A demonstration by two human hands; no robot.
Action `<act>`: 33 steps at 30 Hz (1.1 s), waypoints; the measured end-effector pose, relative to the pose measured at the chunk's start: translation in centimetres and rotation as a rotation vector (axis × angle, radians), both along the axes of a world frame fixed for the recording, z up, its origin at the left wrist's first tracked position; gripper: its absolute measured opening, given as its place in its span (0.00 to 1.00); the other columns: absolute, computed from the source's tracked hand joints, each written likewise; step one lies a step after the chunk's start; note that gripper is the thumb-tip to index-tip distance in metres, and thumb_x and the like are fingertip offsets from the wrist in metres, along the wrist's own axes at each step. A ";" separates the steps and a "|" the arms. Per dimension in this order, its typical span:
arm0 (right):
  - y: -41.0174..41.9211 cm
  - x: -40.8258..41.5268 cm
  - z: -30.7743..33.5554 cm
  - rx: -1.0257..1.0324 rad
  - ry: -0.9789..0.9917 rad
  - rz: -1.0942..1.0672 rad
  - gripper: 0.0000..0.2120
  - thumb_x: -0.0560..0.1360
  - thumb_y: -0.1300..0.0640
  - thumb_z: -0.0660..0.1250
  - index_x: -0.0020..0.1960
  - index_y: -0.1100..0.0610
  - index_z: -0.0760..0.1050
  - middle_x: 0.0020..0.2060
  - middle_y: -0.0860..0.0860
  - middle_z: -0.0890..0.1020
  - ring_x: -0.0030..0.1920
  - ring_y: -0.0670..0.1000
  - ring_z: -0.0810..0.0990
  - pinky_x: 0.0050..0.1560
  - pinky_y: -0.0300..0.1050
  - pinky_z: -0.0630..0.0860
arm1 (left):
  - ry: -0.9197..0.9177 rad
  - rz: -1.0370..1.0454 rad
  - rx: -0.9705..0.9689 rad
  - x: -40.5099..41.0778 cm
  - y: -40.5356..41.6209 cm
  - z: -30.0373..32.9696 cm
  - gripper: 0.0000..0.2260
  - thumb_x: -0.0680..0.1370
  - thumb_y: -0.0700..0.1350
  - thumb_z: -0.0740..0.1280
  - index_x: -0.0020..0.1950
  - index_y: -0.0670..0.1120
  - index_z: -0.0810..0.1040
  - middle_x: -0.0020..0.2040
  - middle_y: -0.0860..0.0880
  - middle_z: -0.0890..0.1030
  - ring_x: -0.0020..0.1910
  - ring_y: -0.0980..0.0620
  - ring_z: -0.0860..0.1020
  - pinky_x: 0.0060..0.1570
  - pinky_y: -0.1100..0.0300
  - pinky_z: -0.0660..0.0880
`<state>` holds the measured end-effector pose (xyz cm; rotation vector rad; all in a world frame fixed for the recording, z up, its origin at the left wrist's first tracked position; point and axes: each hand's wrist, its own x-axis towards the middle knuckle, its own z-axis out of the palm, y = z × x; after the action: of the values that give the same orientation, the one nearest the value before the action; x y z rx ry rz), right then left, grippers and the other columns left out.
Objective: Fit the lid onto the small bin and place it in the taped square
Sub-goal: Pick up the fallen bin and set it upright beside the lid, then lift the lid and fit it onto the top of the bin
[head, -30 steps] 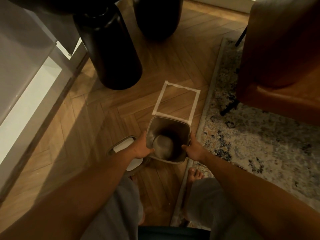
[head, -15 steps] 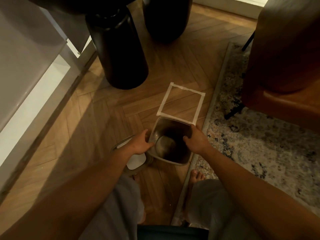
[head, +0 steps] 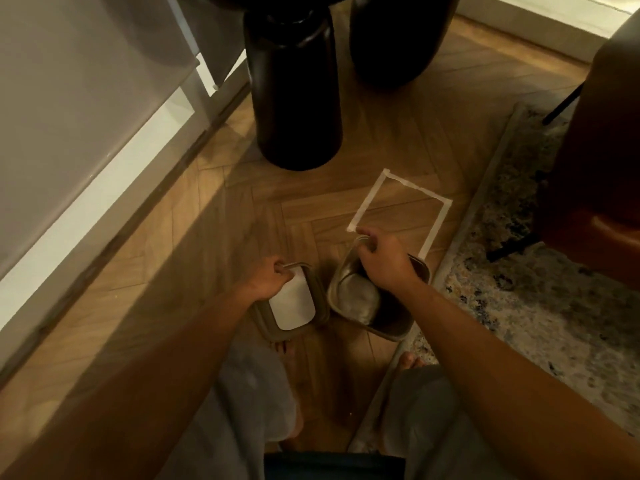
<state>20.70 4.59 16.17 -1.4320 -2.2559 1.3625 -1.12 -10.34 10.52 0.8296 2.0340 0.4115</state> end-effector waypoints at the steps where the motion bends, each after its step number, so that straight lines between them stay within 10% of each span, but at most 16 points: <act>1: -0.1 -0.7 -0.1 -0.018 0.006 0.010 0.20 0.81 0.57 0.65 0.73 0.54 0.74 0.60 0.53 0.82 0.52 0.47 0.82 0.50 0.37 0.75 | 0.005 0.008 -0.007 -0.4 -0.5 -0.2 0.22 0.79 0.49 0.68 0.70 0.42 0.73 0.61 0.45 0.80 0.56 0.49 0.77 0.50 0.62 0.70; 12: -2.5 -11.7 -6.8 -0.173 -0.129 0.198 0.20 0.83 0.56 0.63 0.73 0.57 0.74 0.62 0.58 0.82 0.53 0.52 0.82 0.50 0.42 0.78 | -0.084 0.190 -0.019 -5.9 -5.1 -4.4 0.11 0.81 0.45 0.65 0.39 0.53 0.73 0.38 0.56 0.72 0.34 0.62 0.73 0.33 0.74 0.67; 16: -3.3 -13.6 -9.6 -0.307 -0.238 0.309 0.21 0.82 0.54 0.65 0.72 0.61 0.73 0.66 0.60 0.80 0.55 0.55 0.82 0.53 0.47 0.81 | -0.151 0.270 0.047 -6.1 -6.1 -6.6 0.06 0.81 0.42 0.66 0.46 0.48 0.81 0.42 0.54 0.79 0.40 0.62 0.78 0.39 0.75 0.71; 22: -2.8 -15.8 -14.1 -0.355 -0.393 0.310 0.25 0.81 0.54 0.66 0.75 0.60 0.69 0.67 0.60 0.78 0.62 0.59 0.80 0.61 0.55 0.79 | -0.212 0.355 -0.053 -6.1 -5.9 -11.1 0.15 0.81 0.50 0.64 0.66 0.47 0.78 0.57 0.47 0.82 0.53 0.48 0.80 0.57 0.50 0.78; 27: -2.4 -16.3 -17.2 -0.380 -0.537 0.299 0.23 0.80 0.54 0.65 0.73 0.59 0.69 0.62 0.59 0.79 0.53 0.57 0.81 0.35 0.43 0.73 | -0.241 0.504 -0.030 -5.7 -5.6 -13.7 0.13 0.81 0.45 0.63 0.63 0.44 0.80 0.49 0.43 0.83 0.41 0.50 0.80 0.37 0.60 0.76; 33: -2.6 -17.0 -18.4 -0.466 -0.598 0.317 0.21 0.80 0.54 0.67 0.70 0.62 0.72 0.52 0.55 0.79 0.44 0.50 0.78 0.36 0.42 0.71 | -0.259 0.629 -0.031 -5.0 -5.8 -14.8 0.11 0.82 0.46 0.62 0.59 0.44 0.80 0.50 0.42 0.82 0.46 0.48 0.79 0.45 0.56 0.75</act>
<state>3.74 2.02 -2.27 -1.8953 -2.7467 1.8506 -6.12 -16.14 -4.25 0.0847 2.0115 0.7864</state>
